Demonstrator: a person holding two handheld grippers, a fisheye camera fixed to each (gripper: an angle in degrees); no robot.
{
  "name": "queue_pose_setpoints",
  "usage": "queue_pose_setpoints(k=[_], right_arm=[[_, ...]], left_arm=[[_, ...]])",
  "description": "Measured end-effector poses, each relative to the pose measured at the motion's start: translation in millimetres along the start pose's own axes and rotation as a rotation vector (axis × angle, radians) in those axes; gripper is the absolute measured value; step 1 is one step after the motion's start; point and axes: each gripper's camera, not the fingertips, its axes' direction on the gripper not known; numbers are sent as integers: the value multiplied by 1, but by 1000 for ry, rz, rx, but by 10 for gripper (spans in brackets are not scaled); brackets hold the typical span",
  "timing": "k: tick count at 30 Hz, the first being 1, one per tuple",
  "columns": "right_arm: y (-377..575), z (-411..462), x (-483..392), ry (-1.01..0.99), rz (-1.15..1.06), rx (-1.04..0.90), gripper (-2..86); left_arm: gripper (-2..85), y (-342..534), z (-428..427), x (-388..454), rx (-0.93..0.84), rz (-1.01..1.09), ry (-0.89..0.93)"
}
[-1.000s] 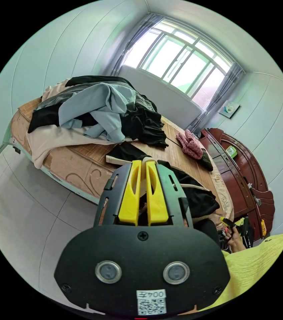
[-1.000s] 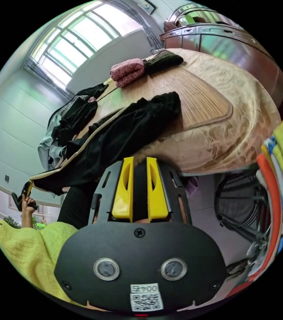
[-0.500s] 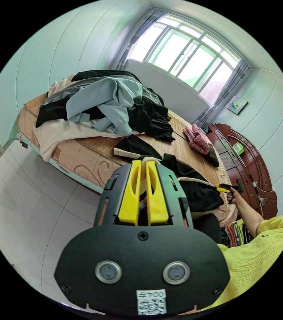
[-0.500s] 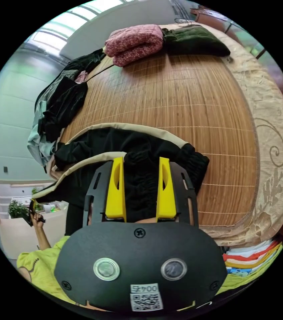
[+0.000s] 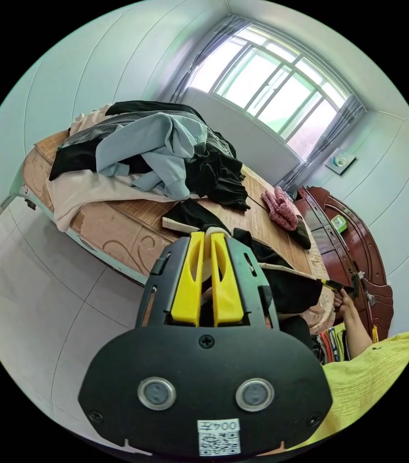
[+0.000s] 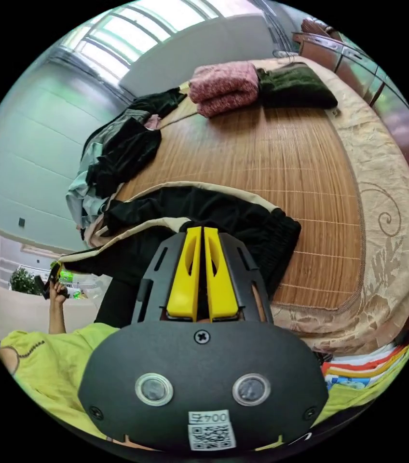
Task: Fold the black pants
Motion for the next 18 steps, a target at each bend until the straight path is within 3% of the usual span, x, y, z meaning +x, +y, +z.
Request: queue_pose_setpoints(k=[8,13,18], right_arm=[[196,-86,-46,-5,-31,107,-1],[293,-50,-21,65,107,-8,-3],[328,-60,-1,-93,297,126,9]], left_arm=[[23,-13,-27,-22,54,-105,56],[22,-20,-33,-25,25,-112,64],[21,-24,-42,-21,4,-108,62]])
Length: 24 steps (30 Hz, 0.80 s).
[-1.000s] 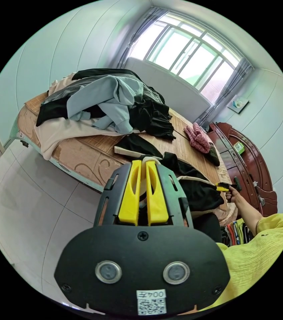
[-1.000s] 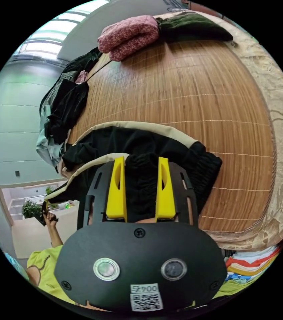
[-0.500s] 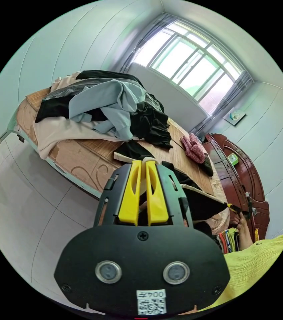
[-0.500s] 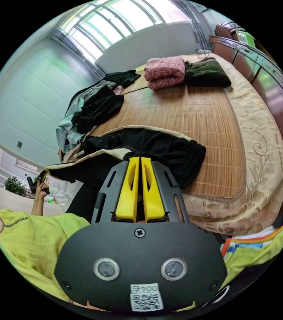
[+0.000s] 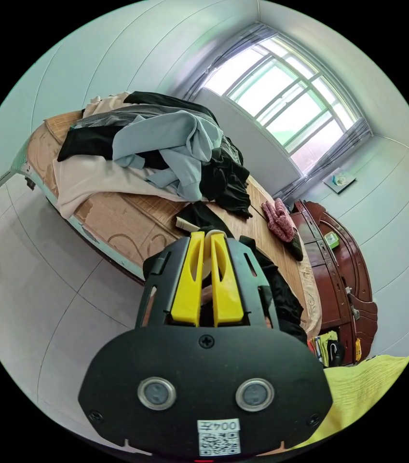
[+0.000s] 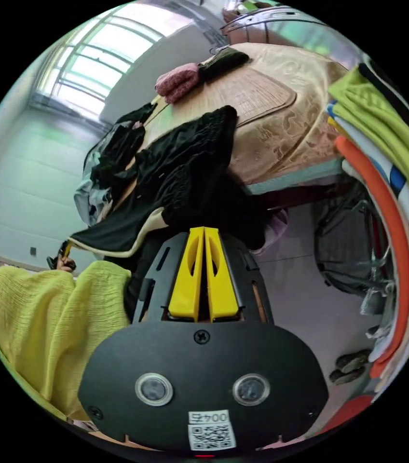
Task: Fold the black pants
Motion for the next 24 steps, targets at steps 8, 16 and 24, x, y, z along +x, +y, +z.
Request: queue_pose_setpoints(k=[8,16,24], right_arm=[[-12,-10,29,-333,313,114,144],[-38,13,0,-397,398,134,201],[-75,20,-63,-181,275,97,113]], left_arm=[[21,-3,-7,13,-8,-36,9],[21,-10,-10,32,-12,-39,16],[21,-15,-9,51,-11,-38,25]])
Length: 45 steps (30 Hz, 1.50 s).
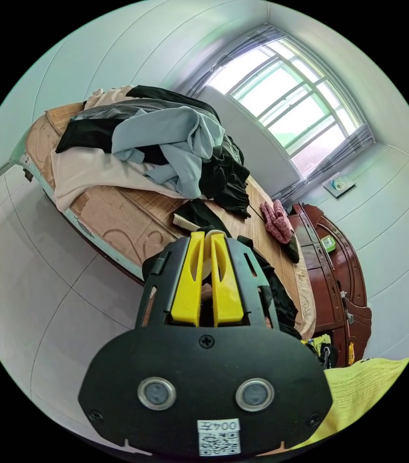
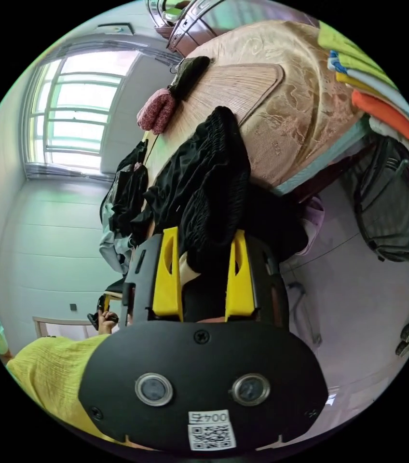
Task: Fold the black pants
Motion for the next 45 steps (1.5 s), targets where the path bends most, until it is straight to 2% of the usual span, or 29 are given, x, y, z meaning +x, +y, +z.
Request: queue_pose_setpoints(k=[3,13,24,29,33,35,38,40,43,45], right_arm=[[-4,-2,-18,-9,-24,33,63],[-49,-62,-101,-171,-181,187,52],[-106,-66,-149,-195,-214,113,52],[-156,-39,-193,-177,-251,92,53],[-245,9,-221,-137,-191,94,52],[-300,30,-243,-162,-143,98,51],[-379,32,-329,-199,-191,164,51],[-417,1,-431,-172,-337,235,51],[-425,-51,-524,-111,-533,366,52],[-425,-72,-537,-79,-582,430,52]], left_arm=[[21,-3,1,8,-1,12,1],[20,-23,-3,46,7,141,-2],[17,-53,28,69,-76,219,14],[16,-102,73,90,-120,235,58],[15,-160,129,117,-207,268,38],[14,-217,165,155,-236,306,9],[14,-304,168,224,-129,365,11],[14,-354,146,274,-14,437,-7],[15,-406,97,339,177,561,1],[16,-416,82,358,230,608,35]])
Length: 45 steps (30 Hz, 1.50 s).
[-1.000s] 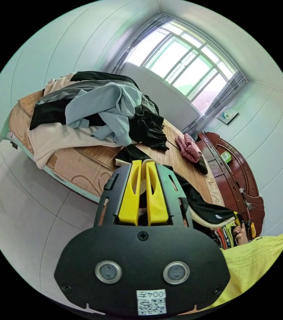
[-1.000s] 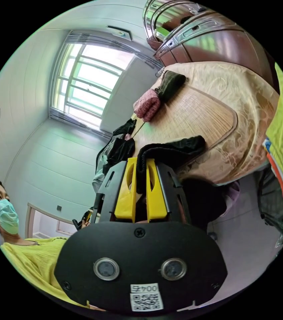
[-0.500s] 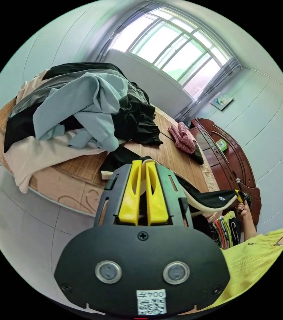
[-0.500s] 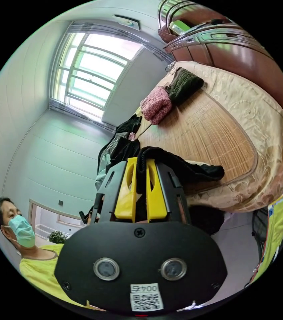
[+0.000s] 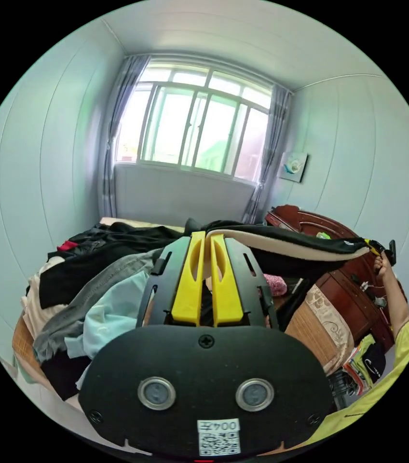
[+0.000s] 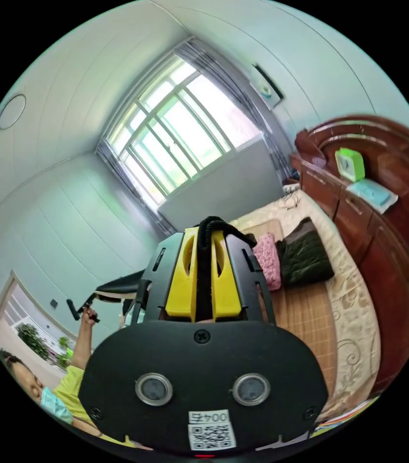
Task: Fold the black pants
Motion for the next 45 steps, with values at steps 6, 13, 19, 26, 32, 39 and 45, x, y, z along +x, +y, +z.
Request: queue_pose_setpoints(k=[6,13,19,26,32,39,45], right_arm=[[77,30,124,88,55,-202,53],[319,118,334,328,218,-618,52],[440,117,400,392,255,-773,52],[464,87,413,429,247,-760,53],[493,63,433,486,271,-740,53],[518,32,463,458,427,-637,81],[523,11,418,680,277,-595,125]], left_arm=[[16,75,55,-3,-141,32,232],[15,294,162,0,-598,194,153],[15,379,184,0,-795,330,106],[16,378,180,-16,-837,404,154],[24,401,177,-29,-864,404,187],[66,411,163,-63,-830,308,203],[103,401,127,-125,-786,211,191]])
